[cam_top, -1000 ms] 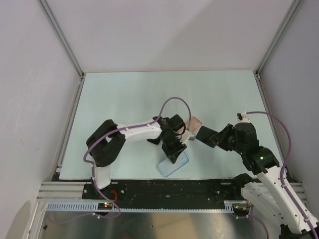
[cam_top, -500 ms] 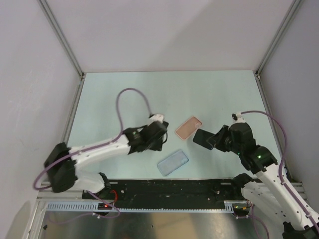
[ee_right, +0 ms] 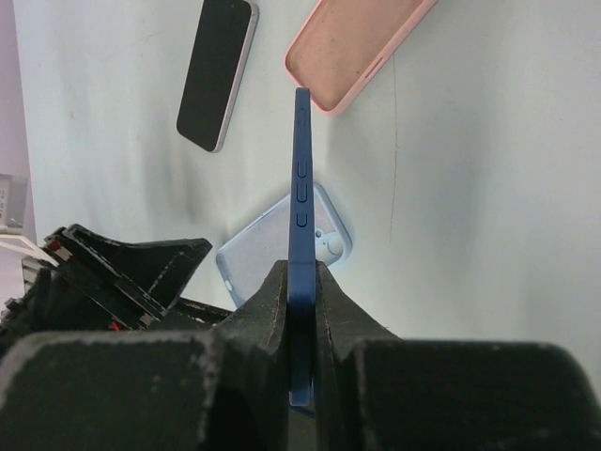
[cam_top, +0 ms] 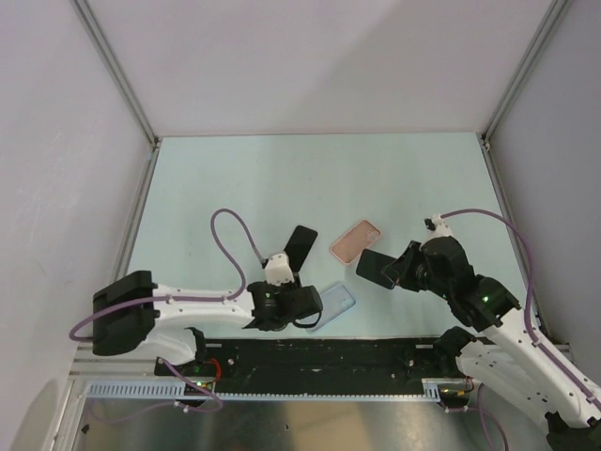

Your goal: Put the phone into the phone case

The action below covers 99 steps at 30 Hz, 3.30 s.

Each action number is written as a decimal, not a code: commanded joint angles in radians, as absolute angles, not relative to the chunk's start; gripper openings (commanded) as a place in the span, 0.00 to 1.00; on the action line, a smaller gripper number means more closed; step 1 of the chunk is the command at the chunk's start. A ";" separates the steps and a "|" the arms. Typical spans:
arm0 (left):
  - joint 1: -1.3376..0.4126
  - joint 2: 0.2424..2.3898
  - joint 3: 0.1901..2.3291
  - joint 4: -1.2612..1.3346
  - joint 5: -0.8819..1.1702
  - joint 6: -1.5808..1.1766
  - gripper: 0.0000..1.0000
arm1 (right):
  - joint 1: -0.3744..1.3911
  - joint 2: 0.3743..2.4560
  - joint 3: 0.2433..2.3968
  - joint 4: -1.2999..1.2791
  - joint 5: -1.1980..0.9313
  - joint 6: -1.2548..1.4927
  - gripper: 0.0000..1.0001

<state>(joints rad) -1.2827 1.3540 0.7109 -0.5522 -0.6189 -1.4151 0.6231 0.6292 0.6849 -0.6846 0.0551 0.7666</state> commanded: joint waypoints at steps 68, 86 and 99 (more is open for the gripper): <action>-0.991 1.324 0.571 -0.141 -0.320 -0.774 0.32 | 0.721 0.956 0.462 -0.148 -0.302 0.909 0.00; -1.040 1.505 0.598 -0.031 -0.219 -0.765 0.00 | 0.635 1.088 0.342 0.077 -0.458 1.000 0.00; -1.058 1.401 0.509 -0.040 -0.307 -0.898 0.01 | 0.677 1.066 0.276 0.112 -0.326 1.086 0.00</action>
<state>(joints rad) -1.0332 1.4582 0.5797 0.0071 -0.2996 -0.8062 0.6544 1.0893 0.3027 0.1425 -0.4339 1.0740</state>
